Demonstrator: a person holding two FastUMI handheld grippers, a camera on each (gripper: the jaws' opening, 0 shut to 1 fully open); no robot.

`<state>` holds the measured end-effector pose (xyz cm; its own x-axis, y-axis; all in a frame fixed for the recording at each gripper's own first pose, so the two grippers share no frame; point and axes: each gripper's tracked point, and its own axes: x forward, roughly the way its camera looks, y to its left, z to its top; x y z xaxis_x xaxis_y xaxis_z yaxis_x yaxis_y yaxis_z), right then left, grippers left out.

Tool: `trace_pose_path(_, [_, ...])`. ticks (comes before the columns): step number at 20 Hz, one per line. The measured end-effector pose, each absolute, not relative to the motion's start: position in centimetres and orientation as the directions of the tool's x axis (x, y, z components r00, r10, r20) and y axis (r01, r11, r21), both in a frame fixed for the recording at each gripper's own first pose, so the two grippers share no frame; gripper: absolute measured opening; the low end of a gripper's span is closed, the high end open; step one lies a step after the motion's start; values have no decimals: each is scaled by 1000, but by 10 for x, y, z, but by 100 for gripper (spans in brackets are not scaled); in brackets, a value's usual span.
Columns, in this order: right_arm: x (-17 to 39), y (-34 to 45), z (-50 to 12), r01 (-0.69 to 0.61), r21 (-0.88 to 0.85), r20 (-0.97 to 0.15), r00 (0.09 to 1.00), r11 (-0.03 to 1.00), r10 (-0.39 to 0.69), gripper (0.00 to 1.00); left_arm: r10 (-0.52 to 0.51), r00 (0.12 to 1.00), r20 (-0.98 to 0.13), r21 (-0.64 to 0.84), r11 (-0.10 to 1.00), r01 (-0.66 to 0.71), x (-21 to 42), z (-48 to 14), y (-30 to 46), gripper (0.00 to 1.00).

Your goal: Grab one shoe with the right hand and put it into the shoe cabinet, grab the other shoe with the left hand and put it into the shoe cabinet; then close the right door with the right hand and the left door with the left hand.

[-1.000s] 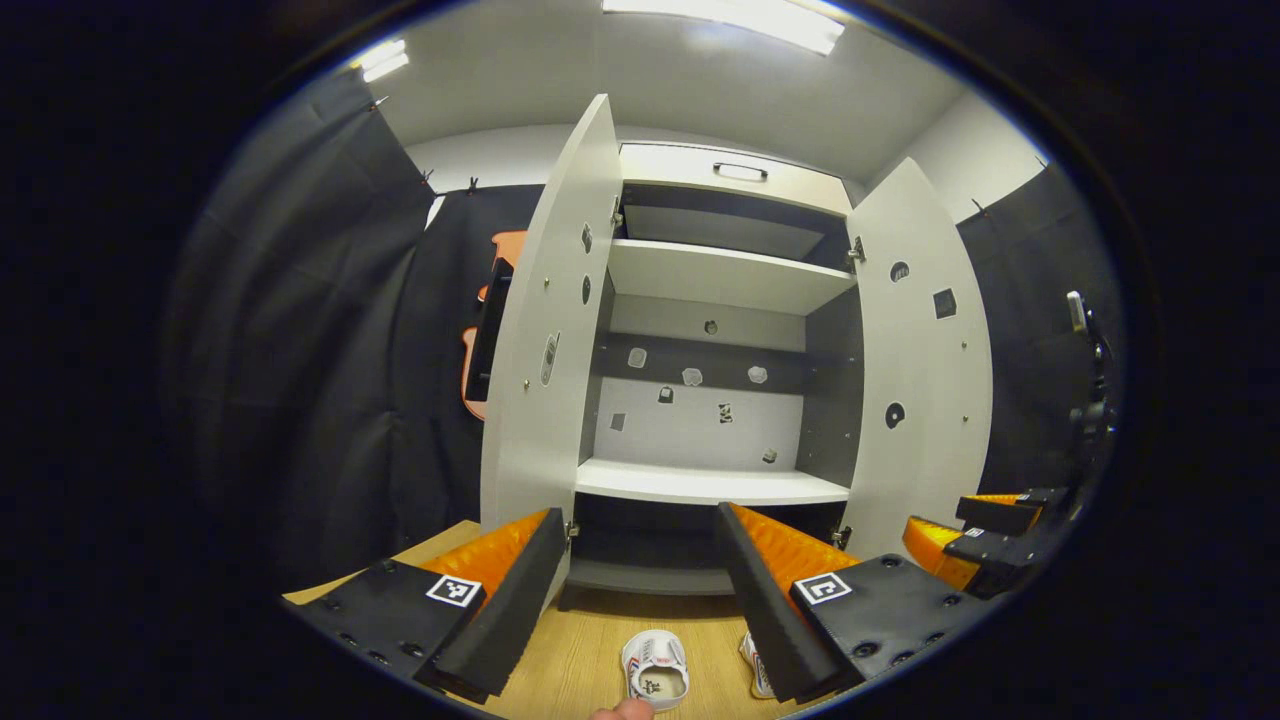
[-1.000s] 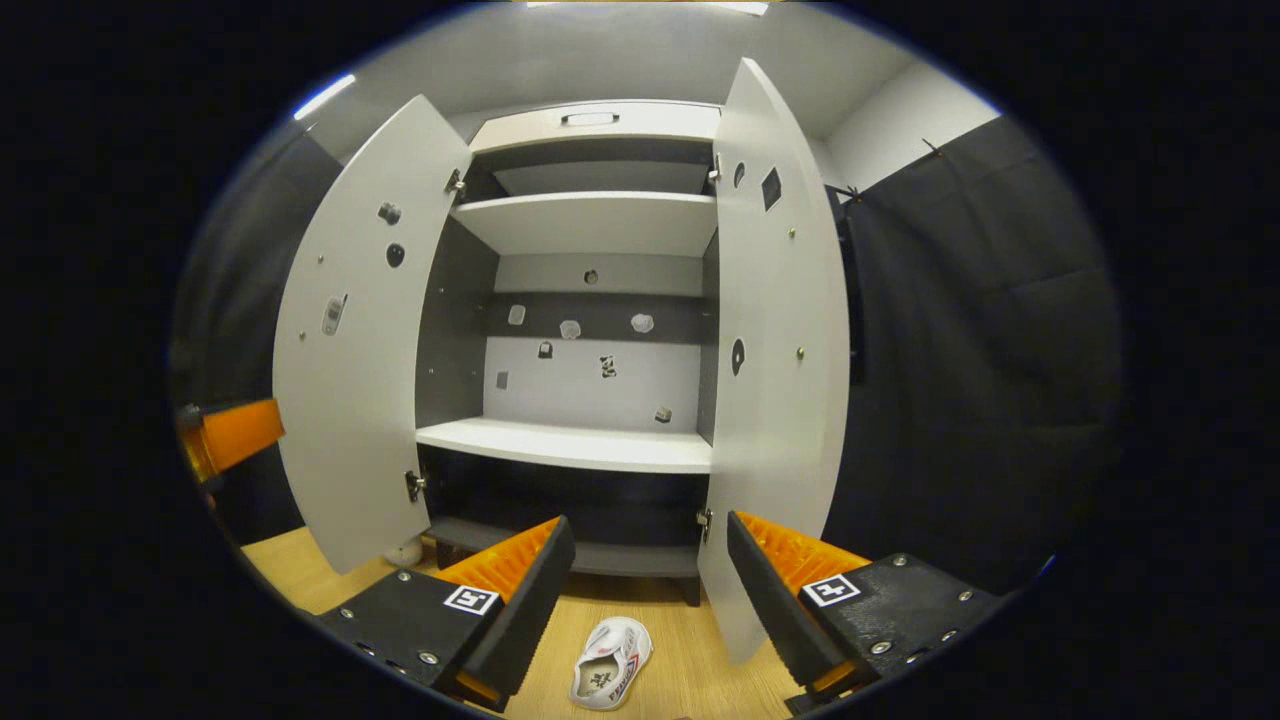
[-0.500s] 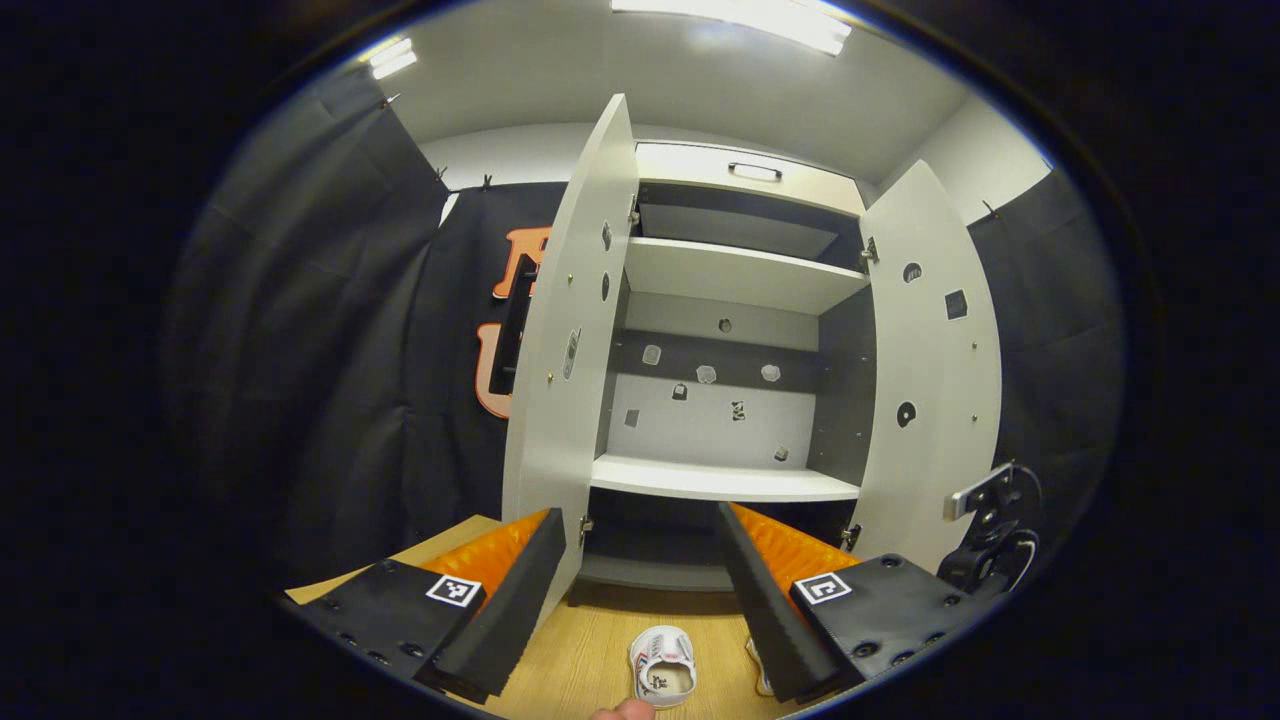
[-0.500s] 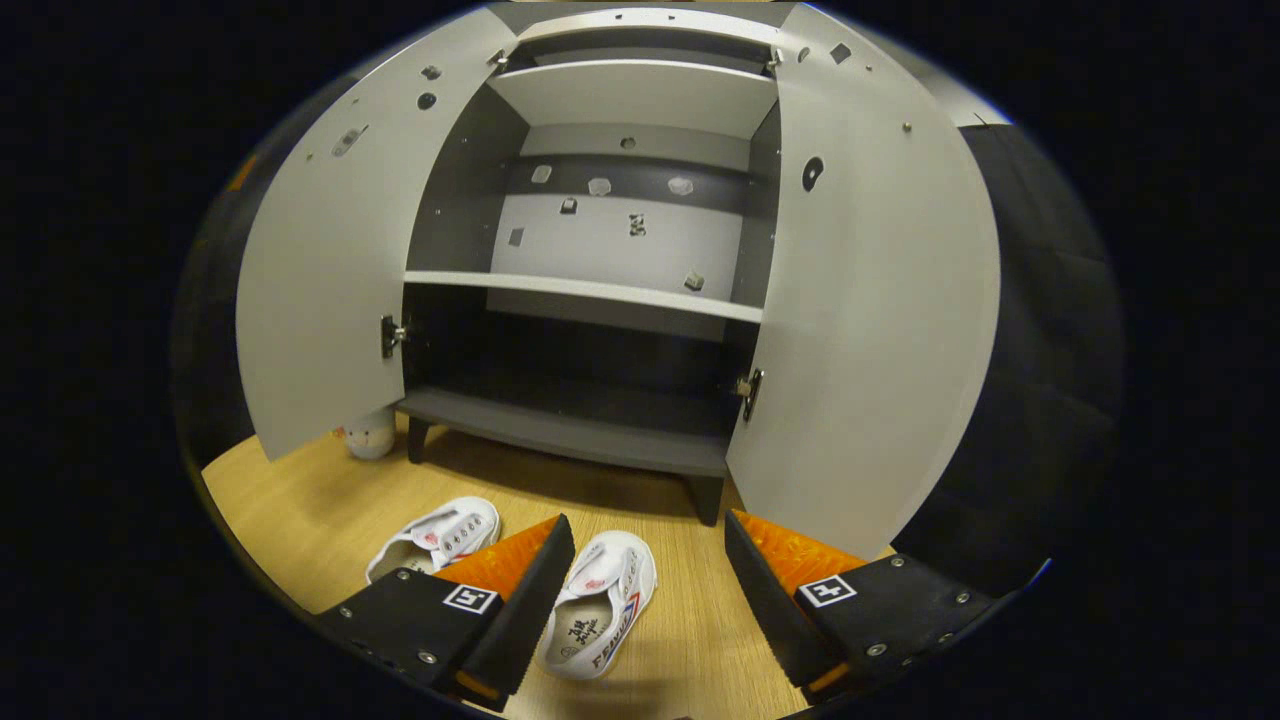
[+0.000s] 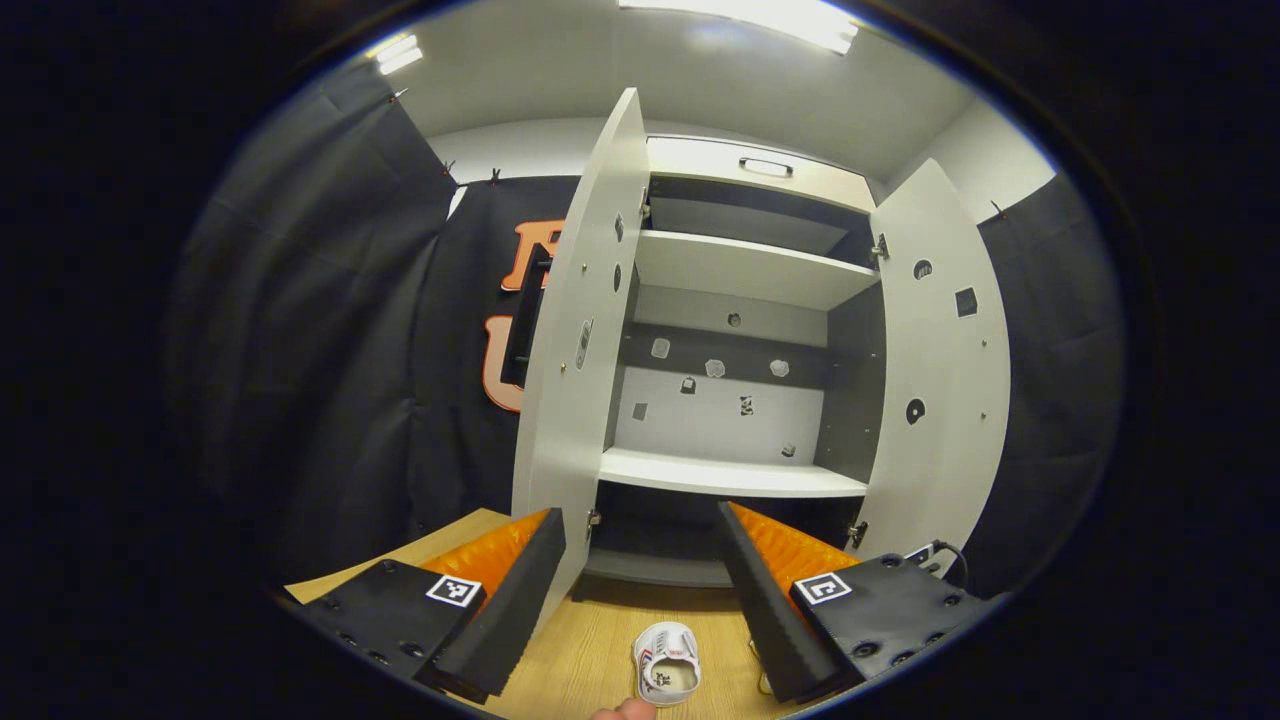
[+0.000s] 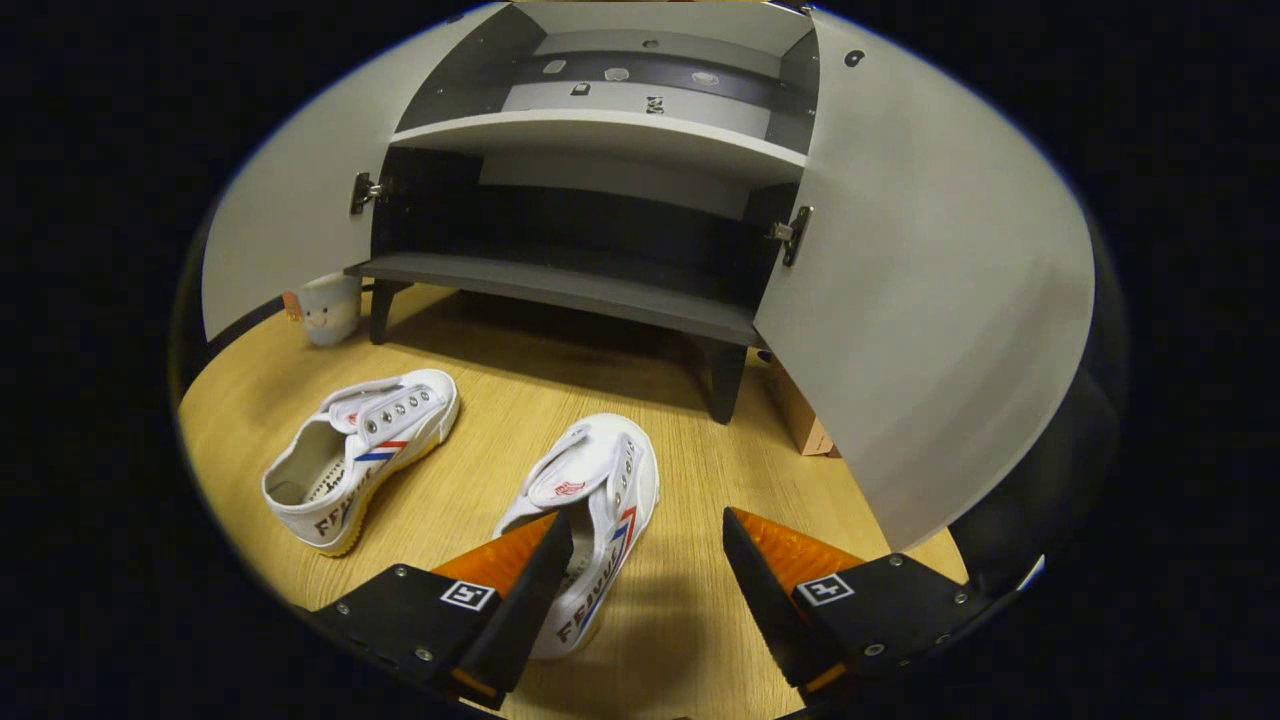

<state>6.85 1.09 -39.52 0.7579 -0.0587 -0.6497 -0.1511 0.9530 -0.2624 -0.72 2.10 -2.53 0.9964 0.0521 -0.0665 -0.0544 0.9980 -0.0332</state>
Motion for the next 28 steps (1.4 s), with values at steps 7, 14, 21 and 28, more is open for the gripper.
trace_pose_path(7, [99,10,-424,-198,-231,-668,744,953,-7,90,63,995,-77,-25,998,-65,-9,-27,24,98])
trace_pose_path(14, [100,20,-439,-227,-222,-677,736,948,18,54,82,993,-86,-20,996,-84,-9,-29,27,98])
trace_pose_path(21, [104,6,-435,-224,-273,-690,723,936,-29,1,62,994,-92,-40,997,-66,-8,-32,20,98])
trace_pose_path(28, [89,26,-324,-149,-193,-525,850,970,26,0,41,994,-100,-50,998,-46,-4,-35,17,98])
